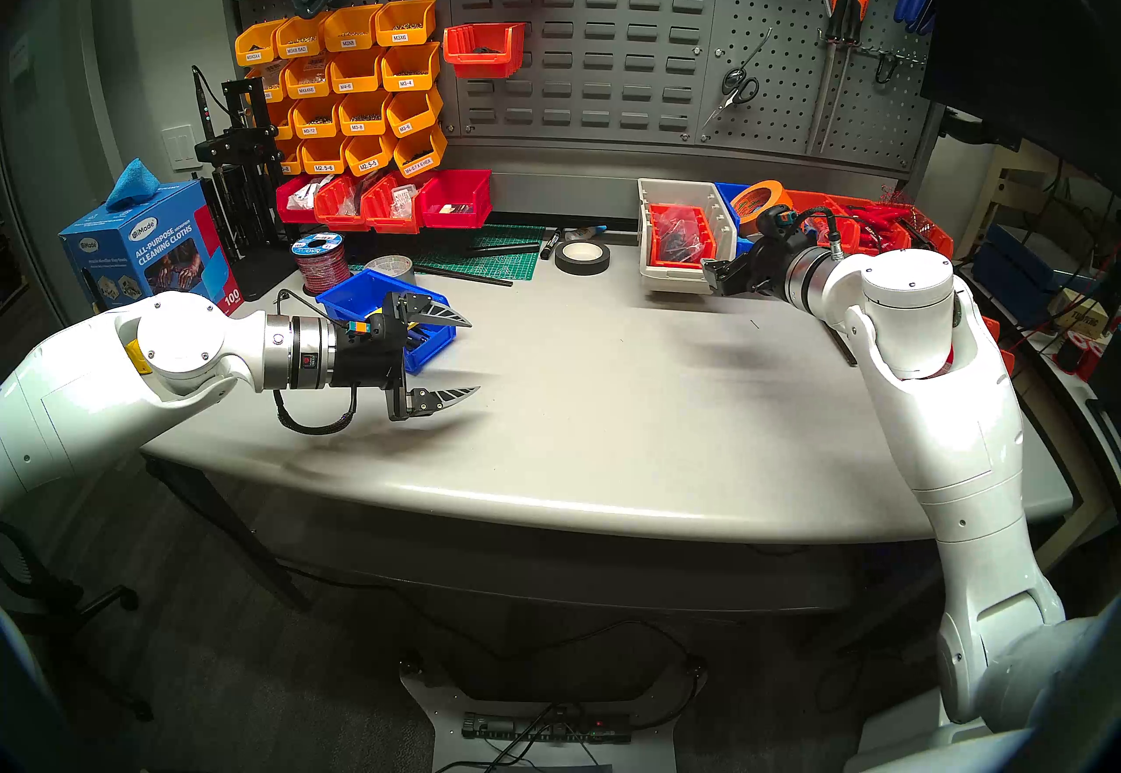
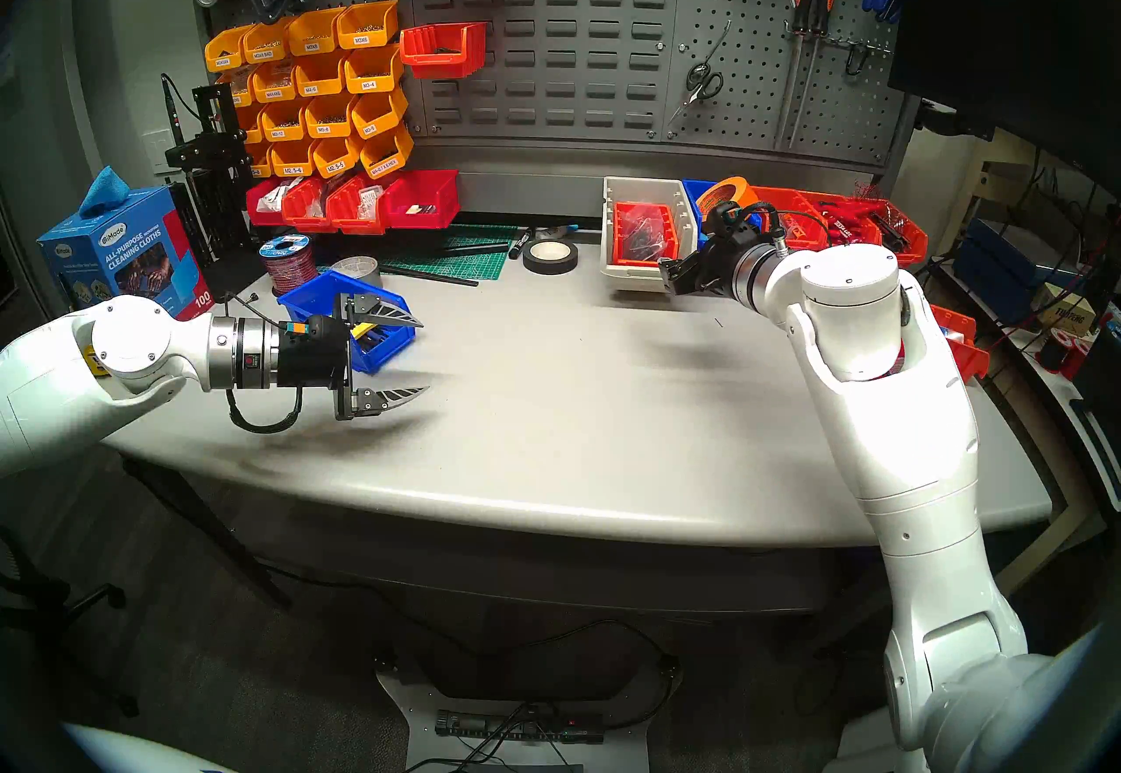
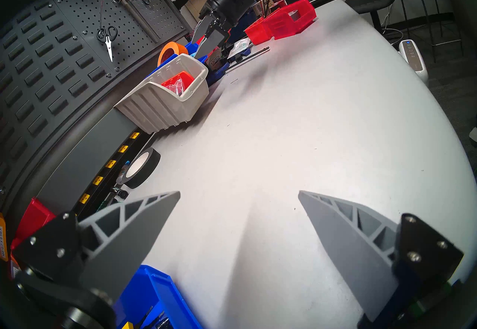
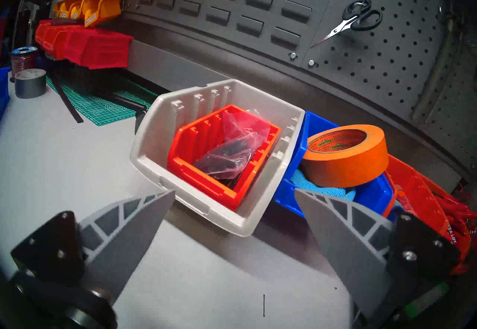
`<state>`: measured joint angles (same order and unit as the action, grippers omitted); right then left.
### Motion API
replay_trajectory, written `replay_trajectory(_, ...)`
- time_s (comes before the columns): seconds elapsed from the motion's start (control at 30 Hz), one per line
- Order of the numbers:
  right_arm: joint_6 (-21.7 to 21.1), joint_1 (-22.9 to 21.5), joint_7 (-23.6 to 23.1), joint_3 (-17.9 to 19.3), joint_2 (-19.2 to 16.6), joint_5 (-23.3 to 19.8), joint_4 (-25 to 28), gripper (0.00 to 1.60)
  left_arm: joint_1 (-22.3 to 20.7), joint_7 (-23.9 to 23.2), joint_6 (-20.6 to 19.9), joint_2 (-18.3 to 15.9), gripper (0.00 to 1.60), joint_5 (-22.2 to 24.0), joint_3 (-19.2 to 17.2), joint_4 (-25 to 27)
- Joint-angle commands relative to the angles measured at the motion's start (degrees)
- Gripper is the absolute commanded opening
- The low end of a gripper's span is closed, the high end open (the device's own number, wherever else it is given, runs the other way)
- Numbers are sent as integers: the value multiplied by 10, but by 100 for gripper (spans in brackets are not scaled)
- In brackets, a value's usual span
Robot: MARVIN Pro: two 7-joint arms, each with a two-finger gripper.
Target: Hang all the unorganized tool boxes onto the wall
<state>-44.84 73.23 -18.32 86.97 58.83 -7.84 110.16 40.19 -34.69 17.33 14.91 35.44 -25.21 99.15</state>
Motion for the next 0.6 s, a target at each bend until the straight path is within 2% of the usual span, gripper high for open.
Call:
replay_trajectory(0.0, -33, 27, 25, 9, 17, 2, 67, 160, -6, 0, 0, -1, 160, 1, -5, 1)
replay_trajectory(0.27, -68, 35, 62, 10, 42, 14, 113, 160, -6, 0, 0, -1, 160, 1, -5, 1)
replay_trajectory(0.57, -75, 19, 78, 4, 51, 23, 111, 160, -6, 0, 0, -1, 160, 1, -5, 1)
